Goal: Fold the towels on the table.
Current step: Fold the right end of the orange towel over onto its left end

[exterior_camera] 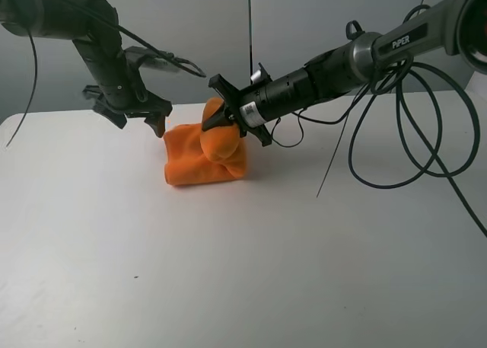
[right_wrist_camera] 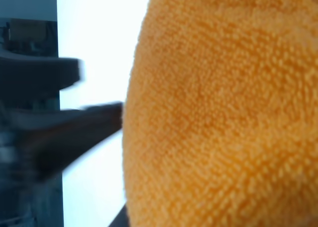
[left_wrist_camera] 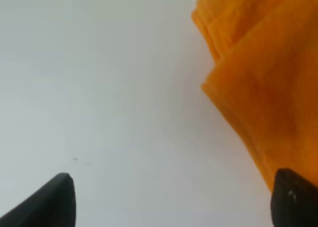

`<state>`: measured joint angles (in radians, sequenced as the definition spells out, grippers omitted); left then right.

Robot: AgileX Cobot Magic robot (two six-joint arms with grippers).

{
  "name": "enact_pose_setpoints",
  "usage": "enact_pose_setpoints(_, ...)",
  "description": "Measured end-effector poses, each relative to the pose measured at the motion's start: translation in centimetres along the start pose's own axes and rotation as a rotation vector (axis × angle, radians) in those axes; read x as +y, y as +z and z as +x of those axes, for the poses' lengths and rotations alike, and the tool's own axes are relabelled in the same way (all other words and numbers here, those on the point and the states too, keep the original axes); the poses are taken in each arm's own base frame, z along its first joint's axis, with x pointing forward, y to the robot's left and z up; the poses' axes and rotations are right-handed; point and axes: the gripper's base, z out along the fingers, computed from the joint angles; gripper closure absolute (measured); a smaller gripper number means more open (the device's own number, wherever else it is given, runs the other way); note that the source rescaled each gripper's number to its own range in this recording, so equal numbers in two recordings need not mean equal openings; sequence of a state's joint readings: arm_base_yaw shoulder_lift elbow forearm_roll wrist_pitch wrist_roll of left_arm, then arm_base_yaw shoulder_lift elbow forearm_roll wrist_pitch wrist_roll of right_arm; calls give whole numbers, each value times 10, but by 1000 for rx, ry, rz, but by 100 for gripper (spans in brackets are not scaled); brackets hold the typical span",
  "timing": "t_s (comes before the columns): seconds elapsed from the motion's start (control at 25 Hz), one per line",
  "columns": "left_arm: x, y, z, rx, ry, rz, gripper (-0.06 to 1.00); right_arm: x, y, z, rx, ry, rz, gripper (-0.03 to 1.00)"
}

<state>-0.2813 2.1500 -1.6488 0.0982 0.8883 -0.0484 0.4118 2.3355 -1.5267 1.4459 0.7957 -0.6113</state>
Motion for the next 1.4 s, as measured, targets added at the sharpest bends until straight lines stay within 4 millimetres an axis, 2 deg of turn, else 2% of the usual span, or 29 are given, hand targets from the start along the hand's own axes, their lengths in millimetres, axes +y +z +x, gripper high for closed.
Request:
enact_pose_setpoints(0.2,7,-47,-5,-100,-1,-28,-6,1,0,1,12,-35,-12,87)
enact_pose_setpoints(0.24,8,-59,-5,-126,-5,-32,-6,2,0,2,19,-45,-17,79)
enact_pose_setpoints(0.28,9,-69,-6,-149,-10,-34,-6,3,0,3,30,-57,-25,65)
enact_pose_setpoints(0.4,12,-108,-5,-230,-25,-37,-6,14,-2,7,53,-109,-55,12)
enact_pose_setpoints(0.44,13,-121,-5,-249,-30,-40,-6,19,-3,8,56,-127,-64,3)
enact_pose_setpoints(0.48,14,-132,-5,-268,-36,-40,-6,27,-4,11,58,-147,-73,0)
enact_pose_setpoints(0.64,18,-179,-9,-336,-54,-45,-6,59,0,27,82,-216,-105,-3)
enact_pose_setpoints(0.72,20,-193,-10,-340,-61,-48,-6,70,8,39,109,-244,-115,-3)
enact_pose_setpoints(0.84,21,-202,-8,-323,-66,-50,-6,81,22,57,148,-272,-119,-3)
enact_pose_setpoints(1.0,21,-206,-3,-291,-69,-52,-6,86,20,58,139,-290,-117,-3)
enact_pose_setpoints(1.16,21,-212,3,-265,-72,-48,-6,93,-5,44,94,-378,-71,-3)
enact_pose_setpoints(1.28,21,-224,9,-276,-73,-40,-6,92,-38,26,48,-429,10,-3)
enact_pose_setpoints(1.4,22,-241,15,-316,-75,-38,-6,82,-83,6,-6,-433,132,-3)
